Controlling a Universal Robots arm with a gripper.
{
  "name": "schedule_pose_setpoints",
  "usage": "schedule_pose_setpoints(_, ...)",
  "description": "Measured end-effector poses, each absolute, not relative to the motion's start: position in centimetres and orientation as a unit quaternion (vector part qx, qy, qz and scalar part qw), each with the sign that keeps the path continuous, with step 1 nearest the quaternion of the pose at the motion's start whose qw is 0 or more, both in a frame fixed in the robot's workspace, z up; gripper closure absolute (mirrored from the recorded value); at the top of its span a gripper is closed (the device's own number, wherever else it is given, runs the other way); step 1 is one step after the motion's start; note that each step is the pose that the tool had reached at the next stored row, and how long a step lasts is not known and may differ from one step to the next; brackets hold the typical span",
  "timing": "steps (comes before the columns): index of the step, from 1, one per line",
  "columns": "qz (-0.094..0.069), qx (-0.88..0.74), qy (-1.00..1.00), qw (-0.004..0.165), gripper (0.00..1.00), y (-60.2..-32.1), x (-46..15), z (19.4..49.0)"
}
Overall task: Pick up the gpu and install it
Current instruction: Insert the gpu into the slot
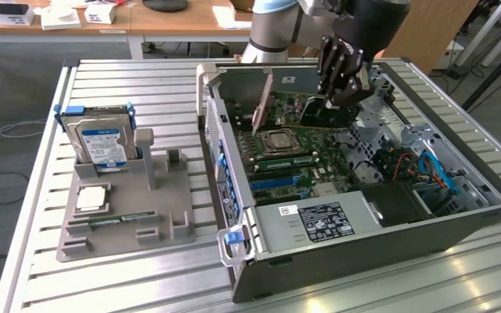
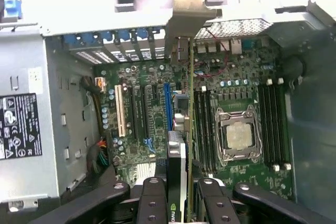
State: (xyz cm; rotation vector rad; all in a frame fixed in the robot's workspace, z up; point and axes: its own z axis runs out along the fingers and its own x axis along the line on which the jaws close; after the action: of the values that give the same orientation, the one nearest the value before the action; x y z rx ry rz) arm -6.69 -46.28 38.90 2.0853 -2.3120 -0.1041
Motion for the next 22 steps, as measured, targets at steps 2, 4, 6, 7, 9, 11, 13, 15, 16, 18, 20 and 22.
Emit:
schedule_pose_setpoints(2, -0.033, 0.683, -0.73, 0.014, 0.73, -46.28, -6.68, 38.84)
schedule_pose_setpoints(4, -0.033, 0.694, -0.719, 0.014, 0.73, -46.28, -6.69, 38.8)
schedule_pose_setpoints(6, -0.032, 0.696, -0.717, 0.014, 0.73, -46.28, -6.69, 38.8)
schedule_pose_setpoints(7, -0.032, 0.697, -0.716, 0.014, 0.73, -46.28, -6.69, 38.8)
schedule_pose_setpoints(9, -0.03, 0.7, -0.714, 0.012, 0.73, -46.28, -6.7, 38.76)
schedule_pose_setpoints(11, -0.026, 0.704, -0.71, 0.007, 0.73, -46.28, -6.69, 38.71)
schedule_pose_setpoints(13, -0.021, 0.709, -0.705, 0.003, 0.73, -46.28, -6.69, 38.66)
schedule_pose_setpoints(15, -0.018, 0.711, -0.703, 0.0, 0.73, -46.28, -6.71, 38.65)
schedule_pose_setpoints(16, -0.017, 0.711, -0.703, -0.001, 0.73, -46.28, -6.72, 38.64)
schedule_pose_setpoints(18, -0.015, 0.712, -0.702, -0.003, 0.73, -46.28, -6.76, 38.61)
schedule_pose_setpoints(20, -0.014, 0.713, -0.701, -0.003, 0.73, -46.28, -6.76, 38.61)
schedule_pose_setpoints(22, -0.014, 0.713, -0.701, -0.003, 0.73, -46.28, -6.77, 38.61)
